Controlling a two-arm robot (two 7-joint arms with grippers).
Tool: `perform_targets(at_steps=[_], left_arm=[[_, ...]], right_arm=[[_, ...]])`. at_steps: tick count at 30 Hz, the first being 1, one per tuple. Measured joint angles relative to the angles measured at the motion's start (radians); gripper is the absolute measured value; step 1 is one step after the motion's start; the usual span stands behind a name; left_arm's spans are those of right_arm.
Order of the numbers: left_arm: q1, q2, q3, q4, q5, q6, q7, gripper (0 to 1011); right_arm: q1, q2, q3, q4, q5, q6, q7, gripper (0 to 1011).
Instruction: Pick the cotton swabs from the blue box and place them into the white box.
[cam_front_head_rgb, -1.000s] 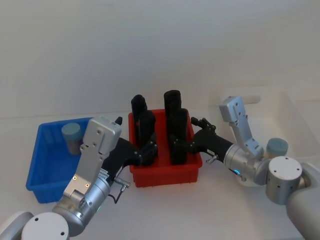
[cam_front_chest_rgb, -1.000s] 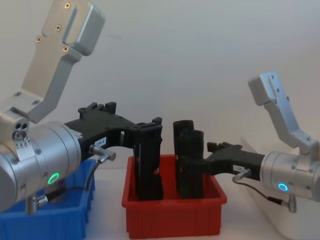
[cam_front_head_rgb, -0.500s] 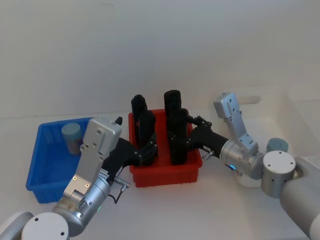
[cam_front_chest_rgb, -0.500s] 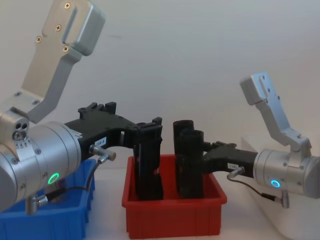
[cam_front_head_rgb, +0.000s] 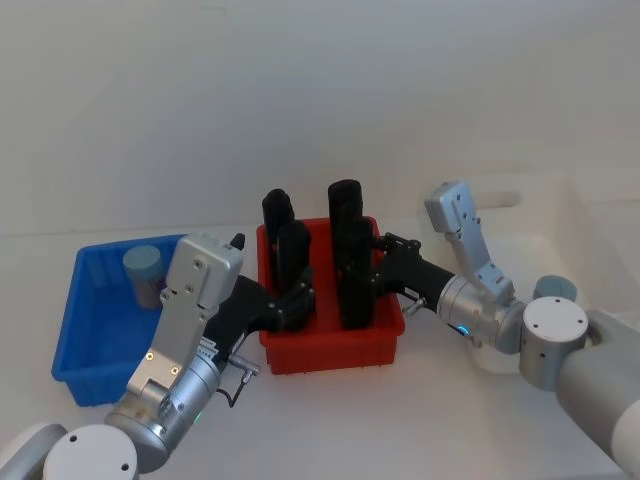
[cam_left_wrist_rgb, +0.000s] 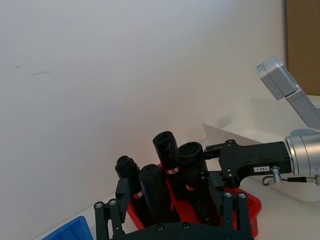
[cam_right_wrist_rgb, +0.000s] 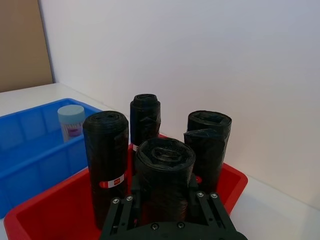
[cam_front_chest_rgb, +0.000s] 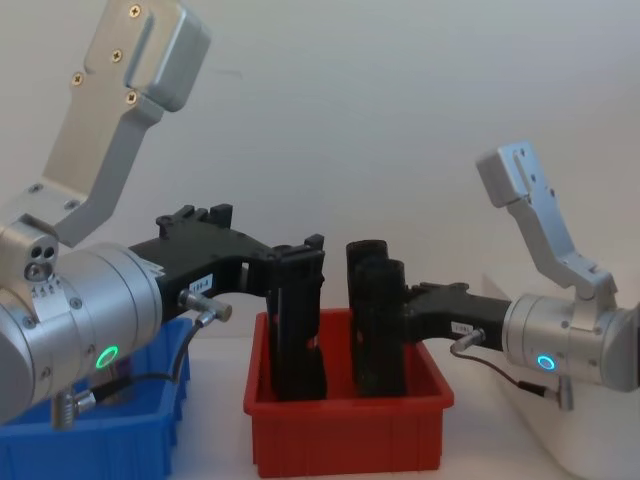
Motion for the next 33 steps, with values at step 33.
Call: perform_targets(at_steps=[33], left_arm=[[0.000,0.000,0.000,0.000,0.000,0.000,0.000,1004]], right_arm=[[-0.283,0.090,0.053,-0.629,0.076,0.161,-0.081,378]])
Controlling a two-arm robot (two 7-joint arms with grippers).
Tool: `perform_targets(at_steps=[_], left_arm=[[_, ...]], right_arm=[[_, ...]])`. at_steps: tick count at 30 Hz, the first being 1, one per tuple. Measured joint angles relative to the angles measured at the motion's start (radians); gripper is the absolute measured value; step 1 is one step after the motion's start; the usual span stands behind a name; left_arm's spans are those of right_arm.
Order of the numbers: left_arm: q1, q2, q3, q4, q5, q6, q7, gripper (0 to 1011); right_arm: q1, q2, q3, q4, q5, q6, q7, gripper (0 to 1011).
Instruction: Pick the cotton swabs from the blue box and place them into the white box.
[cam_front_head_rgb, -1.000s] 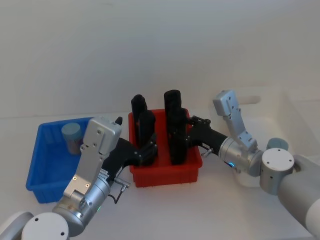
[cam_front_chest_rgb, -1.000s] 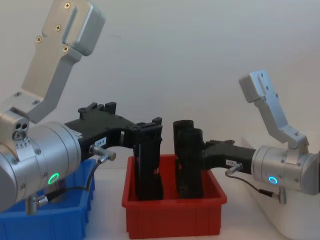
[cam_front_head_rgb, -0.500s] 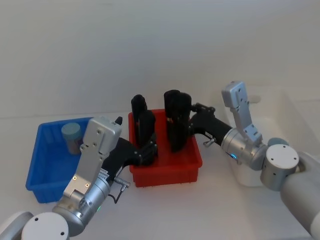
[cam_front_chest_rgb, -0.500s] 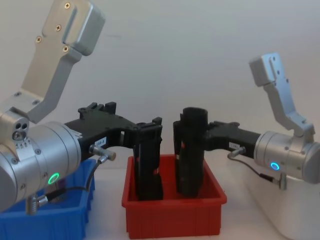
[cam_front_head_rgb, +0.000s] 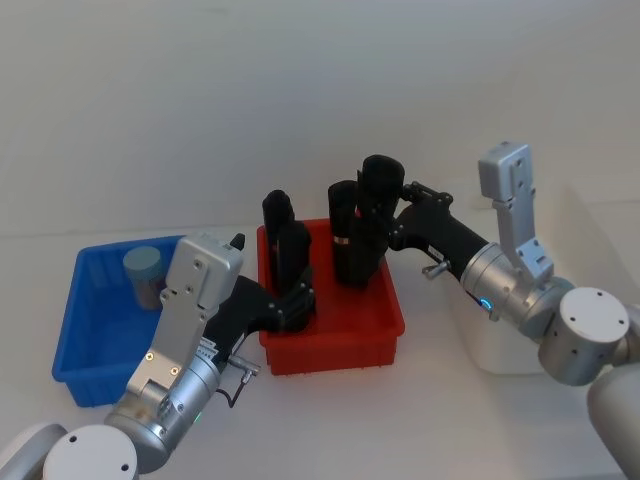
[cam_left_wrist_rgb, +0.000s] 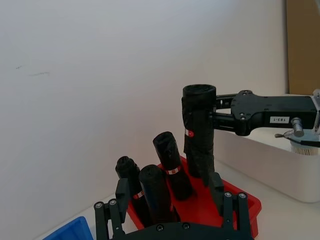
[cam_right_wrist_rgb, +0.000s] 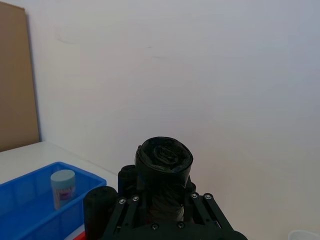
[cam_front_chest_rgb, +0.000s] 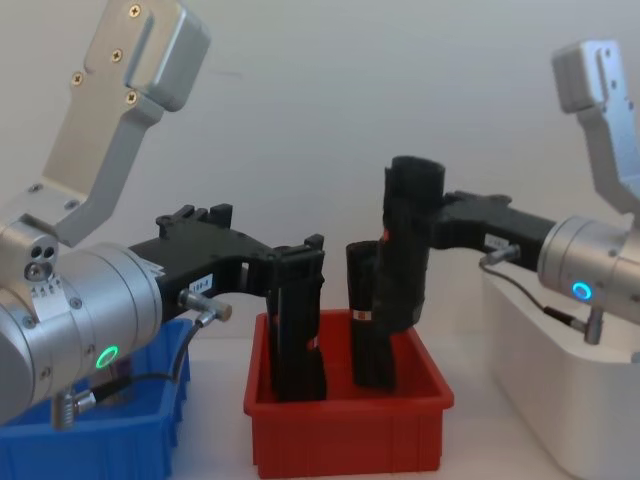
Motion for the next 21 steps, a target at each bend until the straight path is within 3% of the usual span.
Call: perform_targets(at_steps=[13,21], left_arm=[[0.000,0.000,0.000,0.000,0.000,0.000,0.000,1004],[0.000,0.000,0.000,0.000,0.000,0.000,0.000,1004]], right_arm=[[-0.144,0.061,0.030,-0.306,0.011,0.129,-0.133,378],[-0.209,0.101,0.058,-0.429,0.007,0.195,-0.217,378]])
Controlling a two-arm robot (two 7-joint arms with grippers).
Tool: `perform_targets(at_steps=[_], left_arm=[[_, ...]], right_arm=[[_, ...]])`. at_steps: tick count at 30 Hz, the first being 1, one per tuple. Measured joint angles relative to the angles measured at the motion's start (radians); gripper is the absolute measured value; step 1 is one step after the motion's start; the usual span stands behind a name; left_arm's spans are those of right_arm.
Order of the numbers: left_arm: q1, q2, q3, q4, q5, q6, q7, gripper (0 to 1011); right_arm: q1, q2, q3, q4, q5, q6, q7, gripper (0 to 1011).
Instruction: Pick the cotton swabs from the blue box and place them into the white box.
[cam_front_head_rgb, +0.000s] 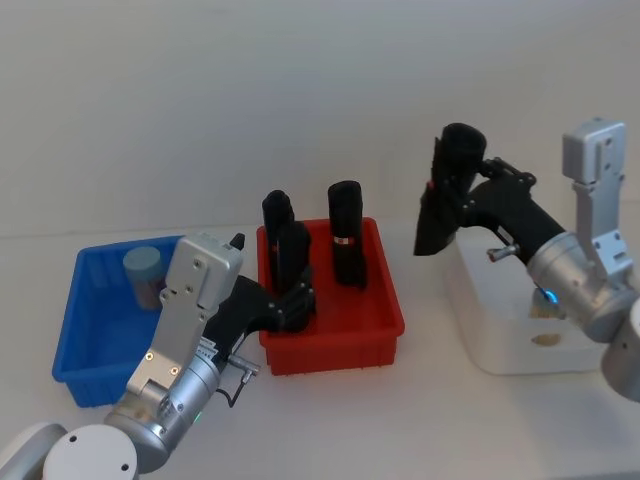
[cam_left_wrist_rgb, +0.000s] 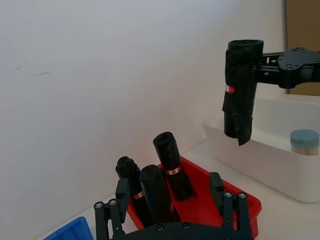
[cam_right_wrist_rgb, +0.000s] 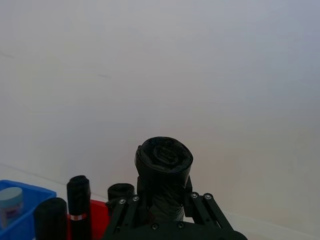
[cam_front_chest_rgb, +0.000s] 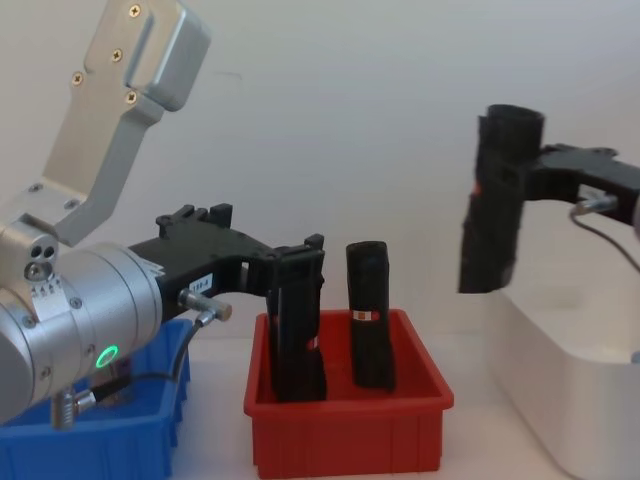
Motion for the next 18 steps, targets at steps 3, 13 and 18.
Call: perform_targets(at_steps=[3,13,18], left_arm=[[0.000,0.000,0.000,0.000,0.000,0.000,0.000,1004],[0.000,0.000,0.000,0.000,0.000,0.000,0.000,1004],[0.000,0.000,0.000,0.000,0.000,0.000,0.000,1004]], right_arm=[[-0.027,0.019,0.015,-0.042,-0.001,0.025,-0.030,378],[-0.100,0.072,0.058,-0.135,0.006,0.105,-0.109,378],[-0.125,0.086,0.070,-0.156,0.014,0.132,-0.123,378]])
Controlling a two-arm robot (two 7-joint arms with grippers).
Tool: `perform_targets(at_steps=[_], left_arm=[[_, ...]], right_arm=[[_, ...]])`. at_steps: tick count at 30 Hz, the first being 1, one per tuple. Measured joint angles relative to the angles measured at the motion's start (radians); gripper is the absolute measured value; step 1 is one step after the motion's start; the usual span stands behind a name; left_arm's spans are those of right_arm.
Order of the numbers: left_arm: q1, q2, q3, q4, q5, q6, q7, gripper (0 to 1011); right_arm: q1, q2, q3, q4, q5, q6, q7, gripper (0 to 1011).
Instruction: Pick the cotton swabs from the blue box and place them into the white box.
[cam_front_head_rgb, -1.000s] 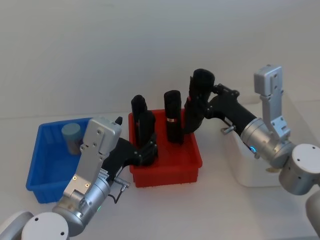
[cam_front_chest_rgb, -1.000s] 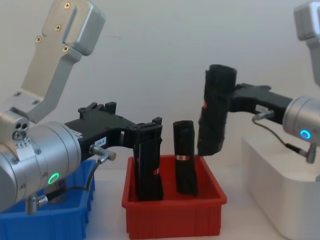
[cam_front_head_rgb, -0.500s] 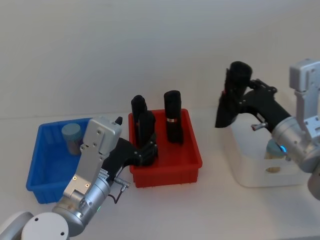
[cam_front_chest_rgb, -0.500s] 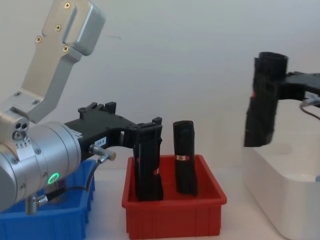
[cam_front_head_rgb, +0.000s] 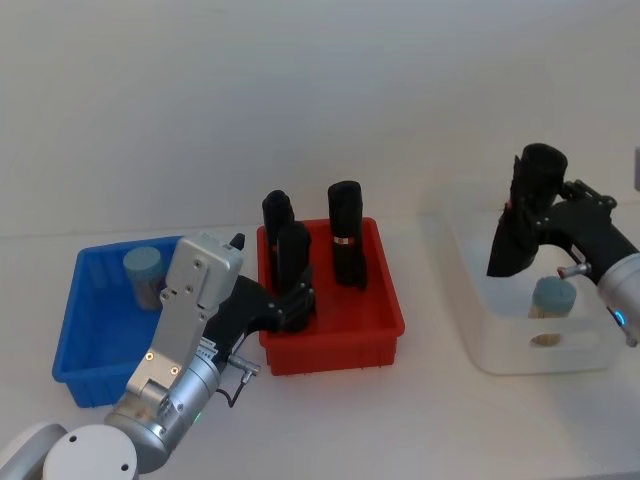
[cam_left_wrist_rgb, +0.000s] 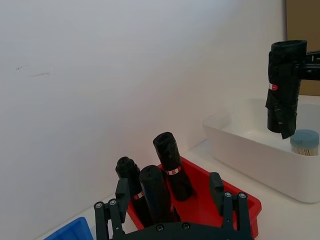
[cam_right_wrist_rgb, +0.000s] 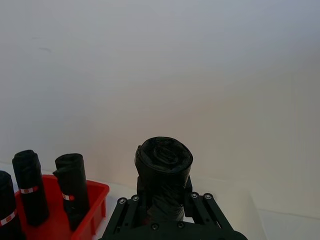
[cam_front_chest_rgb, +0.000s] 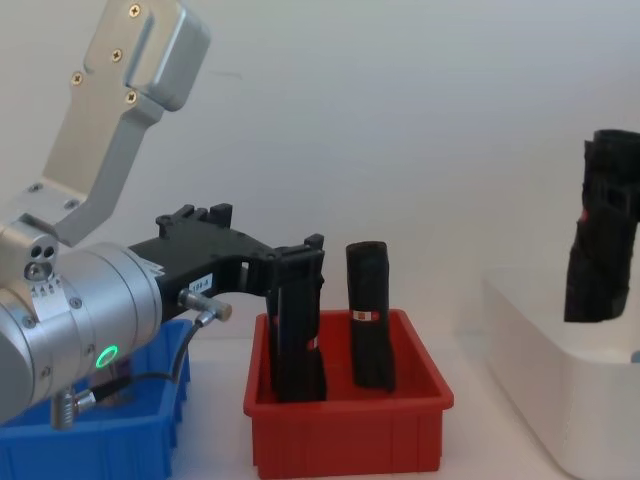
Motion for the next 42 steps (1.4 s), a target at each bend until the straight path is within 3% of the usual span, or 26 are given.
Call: perform_targets(at_steps=[6,27,42], left_arm=[[0.000,0.000,0.000,0.000,0.000,0.000,0.000,1004],[0.000,0.000,0.000,0.000,0.000,0.000,0.000,1004],[0.000,0.000,0.000,0.000,0.000,0.000,0.000,1004]], right_arm=[[-0.025,0.012,0.008,-0.014,0.011,0.024,0.000,392],[-0.052,0.019,0.009,-0.013,0.030,0.034,0.032,986],[-0.057,0.021,0.010,-0.012,0.030,0.020,0.034,1002]])
